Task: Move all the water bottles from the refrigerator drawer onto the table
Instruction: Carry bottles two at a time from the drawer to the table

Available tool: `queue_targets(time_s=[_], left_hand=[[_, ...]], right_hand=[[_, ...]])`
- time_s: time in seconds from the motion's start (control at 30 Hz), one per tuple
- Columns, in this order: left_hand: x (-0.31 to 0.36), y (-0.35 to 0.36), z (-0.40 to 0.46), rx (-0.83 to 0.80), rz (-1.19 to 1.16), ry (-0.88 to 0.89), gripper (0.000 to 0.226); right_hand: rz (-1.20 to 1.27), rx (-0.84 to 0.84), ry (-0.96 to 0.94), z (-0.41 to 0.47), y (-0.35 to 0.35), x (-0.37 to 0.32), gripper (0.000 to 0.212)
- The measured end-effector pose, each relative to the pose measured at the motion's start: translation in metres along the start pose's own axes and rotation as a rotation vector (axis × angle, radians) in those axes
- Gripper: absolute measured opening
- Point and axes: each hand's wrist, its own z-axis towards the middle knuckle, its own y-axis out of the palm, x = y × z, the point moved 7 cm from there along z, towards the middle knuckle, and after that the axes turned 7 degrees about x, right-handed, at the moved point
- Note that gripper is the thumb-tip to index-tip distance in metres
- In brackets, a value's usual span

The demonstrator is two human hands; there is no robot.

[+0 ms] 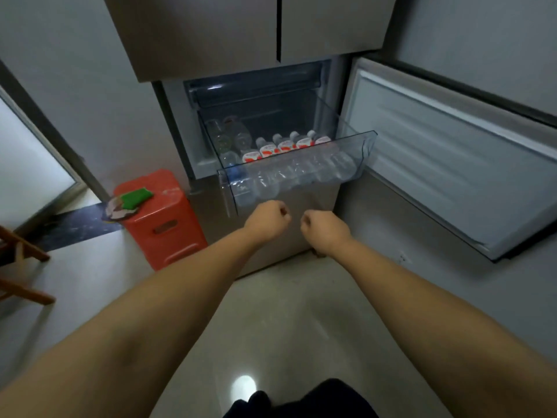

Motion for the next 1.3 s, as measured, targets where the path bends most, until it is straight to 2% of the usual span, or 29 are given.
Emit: queue_targets(time_s=[0.17, 0.33, 0.47, 0.57, 0.7, 0.9, 1.0, 1.1, 1.23, 1.3], left_hand=[[0.017, -0.020, 0.064, 0.089, -0.088, 0.041, 0.022], [0.012, -0.036, 0.135, 0.165, -0.079, 0.000, 0.022], [0.006, -0.052, 0.195, 0.248, -0.077, -0.102, 0.021], [-0.008, -0.056, 0.228, 0.248, -0.052, -0.196, 0.016], [-0.053, -0.060, 0.249, 0.295, -0.020, -0.419, 0.025], [-0.110, -0.073, 0.253, 0.376, 0.164, -0.615, 0.055], [-0.125, -0.067, 0.268, 0.302, 0.146, -0.711, 0.070], [-0.127, -0.064, 0.289, 0.235, 0.103, -0.838, 0.084], [-0.141, -0.078, 0.309, 0.309, 0.021, -0.925, 0.077], [-0.152, -0.083, 0.315, 0.279, -0.010, -0.896, 0.058]], right_hand=[[0.012, 0.101, -0.065, 0.067, -0.029, -0.012, 0.026], [0.019, 0.156, -0.166, 0.151, -0.049, -0.024, 0.029], [-0.007, 0.166, -0.271, 0.223, -0.063, -0.040, 0.030], [-0.029, 0.092, -0.321, 0.266, -0.061, -0.042, 0.030], [-0.022, -0.017, -0.378, 0.310, -0.047, -0.048, 0.029], [0.080, -0.268, -0.340, 0.349, 0.012, -0.081, 0.031], [0.191, -0.323, -0.271, 0.368, 0.030, -0.103, 0.038], [0.189, -0.356, -0.235, 0.393, 0.046, -0.126, 0.043], [0.320, -0.357, -0.089, 0.420, 0.064, -0.142, 0.057], [0.384, -0.345, -0.008, 0.432, 0.072, -0.138, 0.067]])
